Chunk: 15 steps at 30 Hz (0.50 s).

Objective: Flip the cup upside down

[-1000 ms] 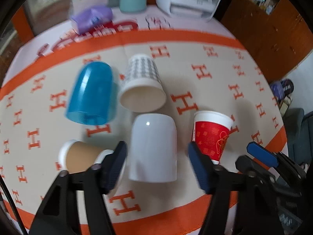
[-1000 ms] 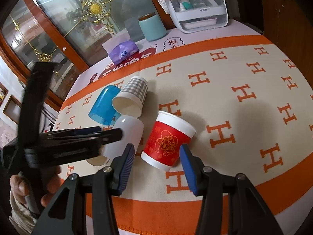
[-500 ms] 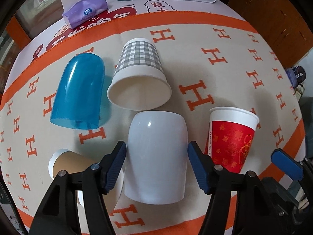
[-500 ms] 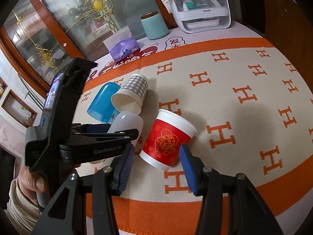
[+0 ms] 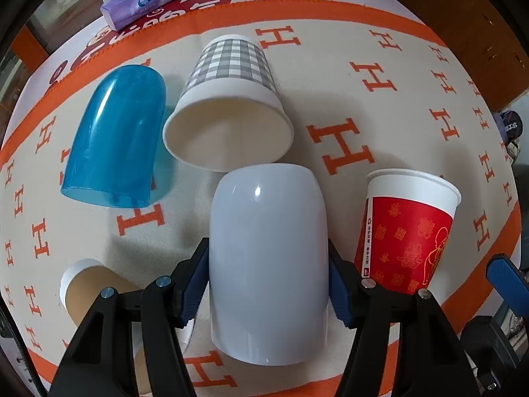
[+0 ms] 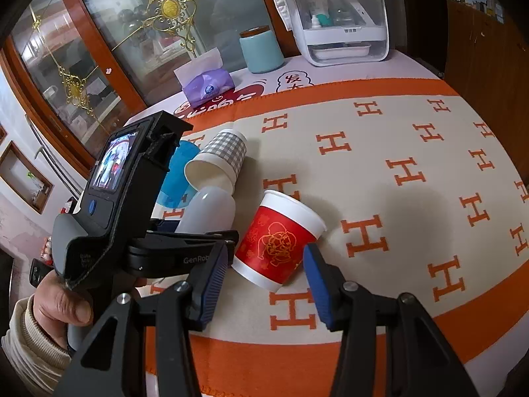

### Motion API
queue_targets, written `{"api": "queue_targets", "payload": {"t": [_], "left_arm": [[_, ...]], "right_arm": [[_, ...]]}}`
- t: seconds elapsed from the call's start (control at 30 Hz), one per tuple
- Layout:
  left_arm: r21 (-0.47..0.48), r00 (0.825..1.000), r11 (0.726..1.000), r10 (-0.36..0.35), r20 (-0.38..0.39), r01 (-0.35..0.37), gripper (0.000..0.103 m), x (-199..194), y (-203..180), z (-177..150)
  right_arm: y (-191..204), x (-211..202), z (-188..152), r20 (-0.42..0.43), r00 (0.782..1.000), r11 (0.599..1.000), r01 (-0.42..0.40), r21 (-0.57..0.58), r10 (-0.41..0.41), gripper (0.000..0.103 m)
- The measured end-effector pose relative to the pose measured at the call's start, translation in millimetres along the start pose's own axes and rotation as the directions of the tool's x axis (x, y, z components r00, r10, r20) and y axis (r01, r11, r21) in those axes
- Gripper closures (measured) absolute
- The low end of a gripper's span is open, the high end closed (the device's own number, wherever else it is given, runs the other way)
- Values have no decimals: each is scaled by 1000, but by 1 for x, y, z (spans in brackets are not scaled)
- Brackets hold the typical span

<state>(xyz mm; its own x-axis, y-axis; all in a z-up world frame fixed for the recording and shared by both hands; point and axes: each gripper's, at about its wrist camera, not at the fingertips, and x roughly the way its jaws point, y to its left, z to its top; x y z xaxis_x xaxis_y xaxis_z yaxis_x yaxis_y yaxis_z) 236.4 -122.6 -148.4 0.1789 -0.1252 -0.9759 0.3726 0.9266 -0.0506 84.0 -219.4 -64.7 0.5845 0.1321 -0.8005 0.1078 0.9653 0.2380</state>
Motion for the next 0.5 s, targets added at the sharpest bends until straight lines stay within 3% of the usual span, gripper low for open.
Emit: {"api": "queue_targets", "payload": {"t": [0.5], "left_arm": [[-20, 998, 999, -34, 61, 35, 42, -27, 1, -15]], "right_arm": [[8, -9, -4, 26, 999, 999, 26, -33, -25, 60]]}}
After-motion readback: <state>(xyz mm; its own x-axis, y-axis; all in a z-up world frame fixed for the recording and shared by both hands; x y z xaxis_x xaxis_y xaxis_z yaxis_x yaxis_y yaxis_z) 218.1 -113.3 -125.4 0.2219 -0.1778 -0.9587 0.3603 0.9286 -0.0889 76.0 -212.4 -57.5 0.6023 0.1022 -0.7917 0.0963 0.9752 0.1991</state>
